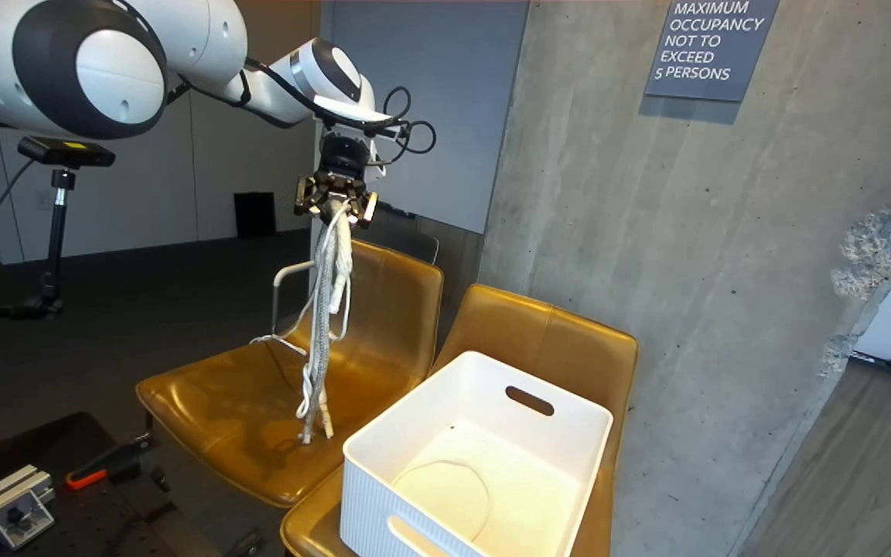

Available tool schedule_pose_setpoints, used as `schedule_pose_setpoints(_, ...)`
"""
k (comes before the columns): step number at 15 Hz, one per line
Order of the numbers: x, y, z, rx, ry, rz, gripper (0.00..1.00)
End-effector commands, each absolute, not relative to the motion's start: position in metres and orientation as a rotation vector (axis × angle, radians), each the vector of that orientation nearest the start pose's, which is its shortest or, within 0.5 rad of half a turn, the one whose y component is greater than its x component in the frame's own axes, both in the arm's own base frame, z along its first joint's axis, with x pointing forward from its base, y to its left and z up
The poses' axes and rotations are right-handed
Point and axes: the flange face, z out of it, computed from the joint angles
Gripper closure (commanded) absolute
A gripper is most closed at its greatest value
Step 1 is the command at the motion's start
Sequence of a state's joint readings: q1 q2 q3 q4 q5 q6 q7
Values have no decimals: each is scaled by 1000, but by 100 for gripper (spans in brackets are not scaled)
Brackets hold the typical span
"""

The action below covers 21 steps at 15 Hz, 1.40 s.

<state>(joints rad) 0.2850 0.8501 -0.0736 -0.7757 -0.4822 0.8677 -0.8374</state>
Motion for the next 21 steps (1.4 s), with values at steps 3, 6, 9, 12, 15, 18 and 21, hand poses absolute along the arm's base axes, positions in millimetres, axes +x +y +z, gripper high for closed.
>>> schedule_pose_setpoints(3, 649, 59, 401, -2619, -1511, 1477, 100)
schedule_pose_setpoints(6, 642, 46, 377, -2583, -1590, 1437, 100)
schedule_pose_setpoints(9, 633, 40, 355, -2610, -1647, 1330, 100)
schedule_pose_setpoints(12, 617, 48, 348, -2676, -1655, 1135, 100)
schedule_pose_setpoints(15, 612, 77, 368, -2747, -1589, 885, 100)
schedule_pose_setpoints(18, 614, 94, 403, -2784, -1498, 661, 100)
schedule_pose_setpoints(21, 619, 88, 426, -2861, -1449, 421, 100)
